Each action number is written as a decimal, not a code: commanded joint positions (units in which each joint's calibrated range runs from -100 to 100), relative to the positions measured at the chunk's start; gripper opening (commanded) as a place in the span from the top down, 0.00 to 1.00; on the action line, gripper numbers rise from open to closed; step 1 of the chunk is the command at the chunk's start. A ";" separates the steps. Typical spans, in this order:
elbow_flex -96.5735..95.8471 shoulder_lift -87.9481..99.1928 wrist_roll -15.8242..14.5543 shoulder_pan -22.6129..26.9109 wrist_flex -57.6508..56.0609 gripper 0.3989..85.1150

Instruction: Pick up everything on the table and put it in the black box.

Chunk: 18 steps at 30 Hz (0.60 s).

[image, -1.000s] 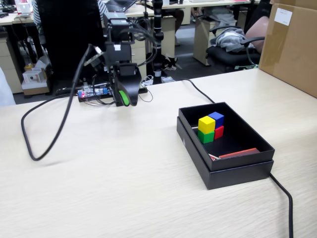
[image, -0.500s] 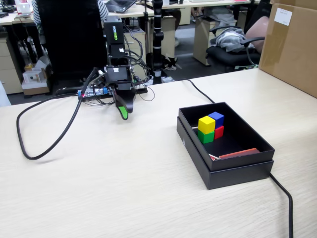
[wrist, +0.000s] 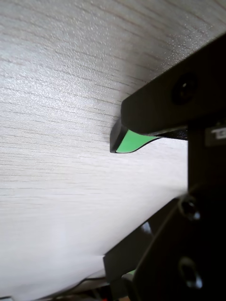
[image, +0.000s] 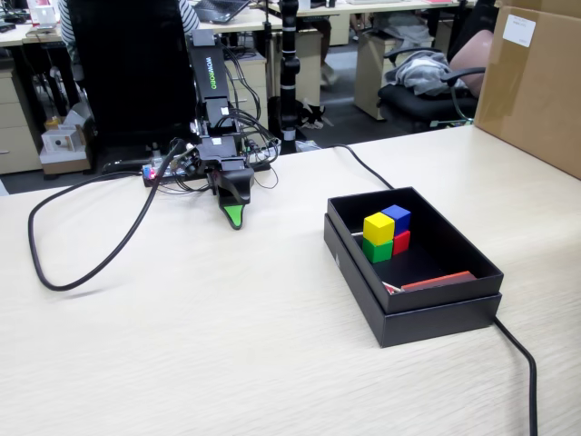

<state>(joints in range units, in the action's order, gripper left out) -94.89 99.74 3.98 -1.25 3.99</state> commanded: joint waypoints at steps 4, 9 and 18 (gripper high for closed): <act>-2.48 0.26 -0.24 0.68 -0.83 0.43; -2.48 0.26 -0.10 1.66 -3.51 0.43; -2.30 0.26 0.10 1.61 -3.51 0.43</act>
<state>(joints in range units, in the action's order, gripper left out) -96.53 99.87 3.93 0.37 4.84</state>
